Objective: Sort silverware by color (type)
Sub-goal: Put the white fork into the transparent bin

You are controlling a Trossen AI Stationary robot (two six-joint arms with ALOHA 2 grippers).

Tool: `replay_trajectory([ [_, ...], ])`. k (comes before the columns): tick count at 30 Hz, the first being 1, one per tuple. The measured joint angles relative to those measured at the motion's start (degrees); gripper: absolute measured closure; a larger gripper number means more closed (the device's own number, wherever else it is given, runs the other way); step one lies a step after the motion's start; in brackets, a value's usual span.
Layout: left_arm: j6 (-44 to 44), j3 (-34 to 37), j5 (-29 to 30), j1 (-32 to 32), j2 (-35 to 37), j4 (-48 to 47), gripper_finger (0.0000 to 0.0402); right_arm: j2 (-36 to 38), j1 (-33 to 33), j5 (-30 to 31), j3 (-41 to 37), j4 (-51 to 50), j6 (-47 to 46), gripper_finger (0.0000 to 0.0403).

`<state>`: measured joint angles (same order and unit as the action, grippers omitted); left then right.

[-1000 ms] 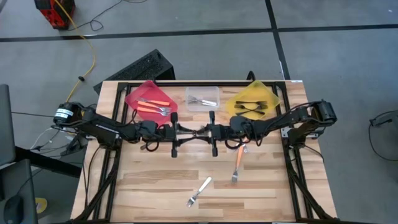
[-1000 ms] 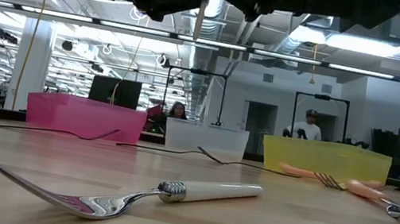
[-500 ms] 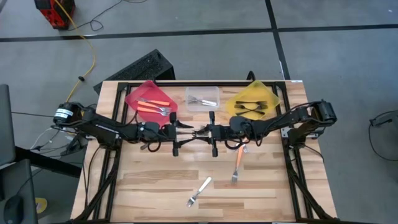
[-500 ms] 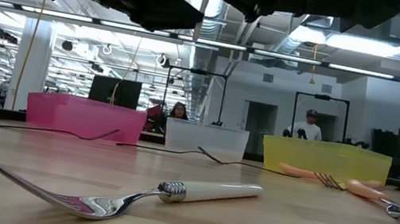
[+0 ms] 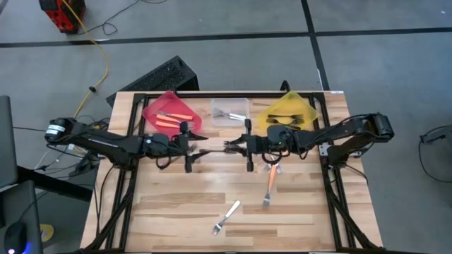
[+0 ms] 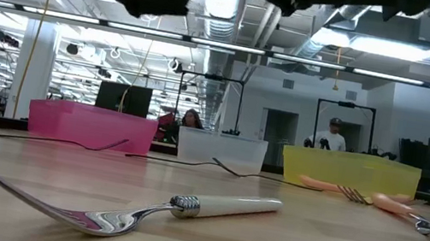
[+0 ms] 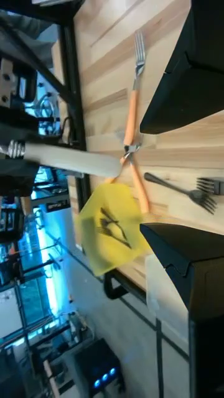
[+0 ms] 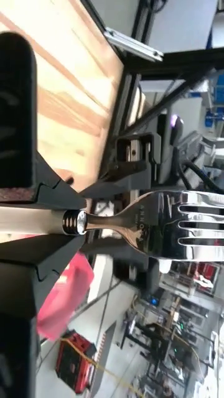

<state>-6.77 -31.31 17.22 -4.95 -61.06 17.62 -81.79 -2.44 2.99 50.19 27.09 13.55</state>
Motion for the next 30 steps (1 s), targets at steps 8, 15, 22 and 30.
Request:
replay_trajectory([
  [8, 1.89, 0.00, 3.46, 0.00, 9.53, -7.09, 0.0168, 3.67, 6.30, 3.86, -0.02, -1.97, -1.30, 0.0330],
  [15, 6.92, 0.00, 7.29, 0.02, 11.68, -13.92, 0.0168, -0.21, 11.40, 9.31, -0.02, 0.95, -3.00, 0.0330],
  [22, 4.55, 0.00, 4.24, 0.02, 11.26, -13.18, 0.0168, -4.80, 16.34, 9.56, 1.27, 3.93, -3.52, 0.0330],
  [30, 0.25, 4.79, 3.99, 0.96, 14.02, -2.17, 0.0168, -9.51, 19.04, 4.64, 10.53, -3.84, 0.31, 0.0330],
])
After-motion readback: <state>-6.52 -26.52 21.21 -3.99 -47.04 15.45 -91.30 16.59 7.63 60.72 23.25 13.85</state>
